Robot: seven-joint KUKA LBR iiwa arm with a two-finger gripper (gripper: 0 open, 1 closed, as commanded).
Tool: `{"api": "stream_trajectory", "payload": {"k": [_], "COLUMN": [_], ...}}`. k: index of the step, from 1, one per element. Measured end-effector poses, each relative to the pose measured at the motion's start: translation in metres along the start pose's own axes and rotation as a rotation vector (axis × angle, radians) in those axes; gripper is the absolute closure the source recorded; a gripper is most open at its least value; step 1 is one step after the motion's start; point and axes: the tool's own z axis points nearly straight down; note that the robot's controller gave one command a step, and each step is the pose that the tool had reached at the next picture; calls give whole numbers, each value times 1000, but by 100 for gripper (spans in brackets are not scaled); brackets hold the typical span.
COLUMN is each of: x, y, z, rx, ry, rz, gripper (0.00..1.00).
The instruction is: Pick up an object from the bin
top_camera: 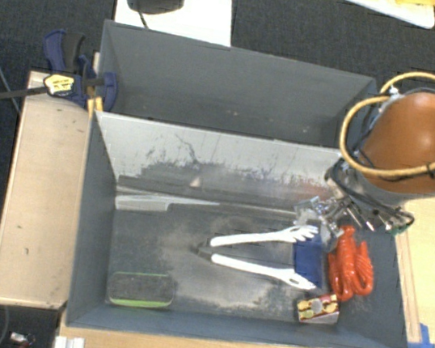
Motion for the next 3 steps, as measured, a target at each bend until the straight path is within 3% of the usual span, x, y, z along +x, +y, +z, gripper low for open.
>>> {"api": "stream_trajectory", "payload": {"k": [1, 2, 3], "x": [12, 4, 10], "y": [-5, 11, -8], "z": [10, 42, 77], "rx": [0, -1, 3], "ry": [0, -3, -6], "rz": [139, 272, 445], "gripper": [100, 100, 100]}}
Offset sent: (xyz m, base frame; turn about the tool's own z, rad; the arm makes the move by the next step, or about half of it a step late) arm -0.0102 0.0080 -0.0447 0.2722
